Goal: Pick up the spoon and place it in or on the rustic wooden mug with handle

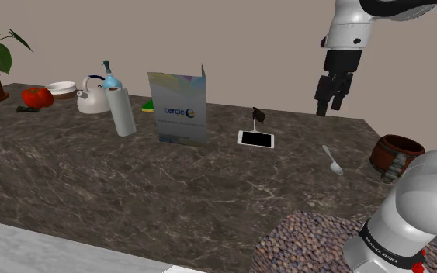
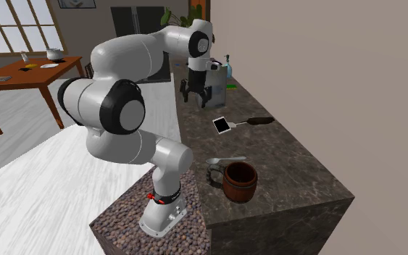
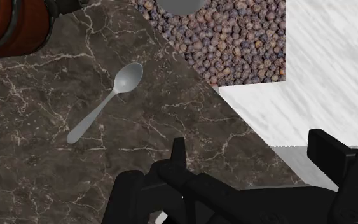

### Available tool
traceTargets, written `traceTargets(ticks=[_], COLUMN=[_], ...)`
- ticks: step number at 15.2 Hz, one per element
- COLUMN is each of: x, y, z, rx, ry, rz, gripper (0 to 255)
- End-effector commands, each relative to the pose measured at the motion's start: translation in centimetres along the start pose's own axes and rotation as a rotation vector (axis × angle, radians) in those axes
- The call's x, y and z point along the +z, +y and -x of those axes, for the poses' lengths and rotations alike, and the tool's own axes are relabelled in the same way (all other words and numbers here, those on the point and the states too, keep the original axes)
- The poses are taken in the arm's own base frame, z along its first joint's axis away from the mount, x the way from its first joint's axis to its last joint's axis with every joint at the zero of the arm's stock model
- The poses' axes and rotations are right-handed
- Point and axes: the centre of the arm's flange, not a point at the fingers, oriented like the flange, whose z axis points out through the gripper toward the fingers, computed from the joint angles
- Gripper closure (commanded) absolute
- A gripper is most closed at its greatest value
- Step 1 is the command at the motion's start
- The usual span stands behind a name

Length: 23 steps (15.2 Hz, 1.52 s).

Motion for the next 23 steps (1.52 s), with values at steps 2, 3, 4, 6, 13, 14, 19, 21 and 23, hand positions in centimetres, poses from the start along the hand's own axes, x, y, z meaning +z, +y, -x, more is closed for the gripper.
traceTargets(ticks=[2, 3, 4, 6, 13, 14, 19, 21, 23], x=[0.8, 1.5, 2.3, 3.9, 9.7, 10.6, 15.1, 16.9, 18.7], y=[1.1, 2.2, 3.3, 5.6, 13.4, 14.5, 19.8, 21.8, 23.6], z=[-0.4, -0.8, -1.1, -1.6, -2.2, -2.1, -1.2, -0.5, 0.2], rx=[0.038, 0.077, 0.115, 0.192, 0.461, 0.500, 0.692, 0.769, 0.842], ry=[0.003, 0.007, 0.010, 0.016, 0.040, 0.043, 0.059, 0.066, 0.072], rz=[-0.008, -0.017, -0.025, -0.042, -0.100, -0.108, -0.150, -0.166, -0.182], gripper=[0, 0, 0, 0, 0, 0, 0, 0, 0])
